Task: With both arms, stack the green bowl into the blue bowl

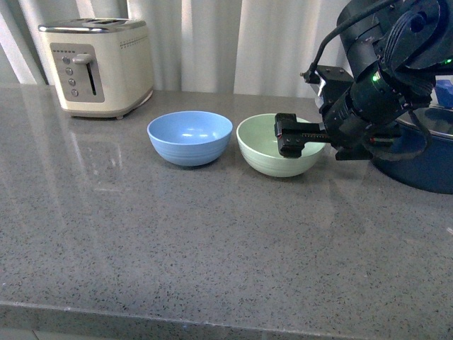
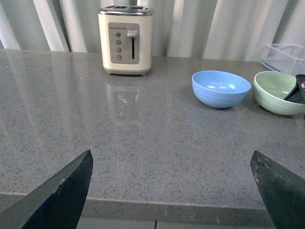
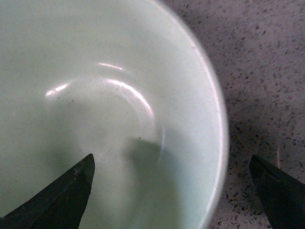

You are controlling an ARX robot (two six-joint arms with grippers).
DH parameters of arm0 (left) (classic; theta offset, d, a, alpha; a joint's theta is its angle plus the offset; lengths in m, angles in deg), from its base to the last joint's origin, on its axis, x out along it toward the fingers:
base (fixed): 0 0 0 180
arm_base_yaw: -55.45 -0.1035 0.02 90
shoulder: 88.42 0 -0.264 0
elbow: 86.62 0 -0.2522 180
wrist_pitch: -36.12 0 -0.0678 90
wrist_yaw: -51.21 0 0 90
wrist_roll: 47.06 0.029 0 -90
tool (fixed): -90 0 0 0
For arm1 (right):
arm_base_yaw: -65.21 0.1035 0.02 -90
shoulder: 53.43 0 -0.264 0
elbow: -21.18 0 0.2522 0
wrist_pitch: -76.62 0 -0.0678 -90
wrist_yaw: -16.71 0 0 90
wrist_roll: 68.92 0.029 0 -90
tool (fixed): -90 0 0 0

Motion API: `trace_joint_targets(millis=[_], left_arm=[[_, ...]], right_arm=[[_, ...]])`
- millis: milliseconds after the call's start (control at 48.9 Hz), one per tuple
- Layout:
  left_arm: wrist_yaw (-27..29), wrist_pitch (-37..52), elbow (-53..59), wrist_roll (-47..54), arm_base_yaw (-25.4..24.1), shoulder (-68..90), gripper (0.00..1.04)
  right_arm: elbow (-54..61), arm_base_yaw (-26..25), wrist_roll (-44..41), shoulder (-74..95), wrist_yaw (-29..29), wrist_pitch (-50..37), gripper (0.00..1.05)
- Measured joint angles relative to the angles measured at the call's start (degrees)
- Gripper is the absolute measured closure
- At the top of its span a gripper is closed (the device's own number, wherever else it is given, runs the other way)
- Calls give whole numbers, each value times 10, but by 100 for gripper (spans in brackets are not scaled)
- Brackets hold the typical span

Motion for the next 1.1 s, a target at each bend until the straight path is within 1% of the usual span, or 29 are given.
trace_joint_targets(millis=[41, 61, 123, 225, 306, 449, 511, 572, 613, 633, 919, 1103], left_arm=[[0, 0, 0, 0, 0, 0, 7], [0, 0, 0, 0, 0, 0, 7], [0, 0, 0, 0, 0, 0, 7], [0, 0, 0, 0, 0, 0, 7], [0, 0, 0, 0, 0, 0, 7], [0, 0, 0, 0, 0, 0, 7], [0, 0, 0, 0, 0, 0, 7], [0, 0, 0, 0, 0, 0, 7], [0, 0, 0, 0, 0, 0, 7], [0, 0, 0, 0, 0, 0, 7], [0, 0, 0, 0, 0, 0, 7], [0, 0, 0, 0, 0, 0, 7]], right_arm=[[9, 0, -1, 0, 4, -7, 16], [16, 0, -3, -1, 10, -13, 21], [28, 0, -4, -4, 18, -21, 31], [41, -1, -3, -10, 28, -31, 44], [55, -3, -3, -25, 35, -46, 60], [67, -7, -3, -44, 38, -53, 77], [74, -10, -3, -53, 38, -57, 88], [75, -13, -3, -56, 39, -58, 95], [78, -17, -1, -59, 43, -59, 103], [79, -18, 2, -61, 44, -59, 104], [79, -34, -1, -71, 38, -50, 104], [59, -34, 1, -75, 43, -26, 104]])
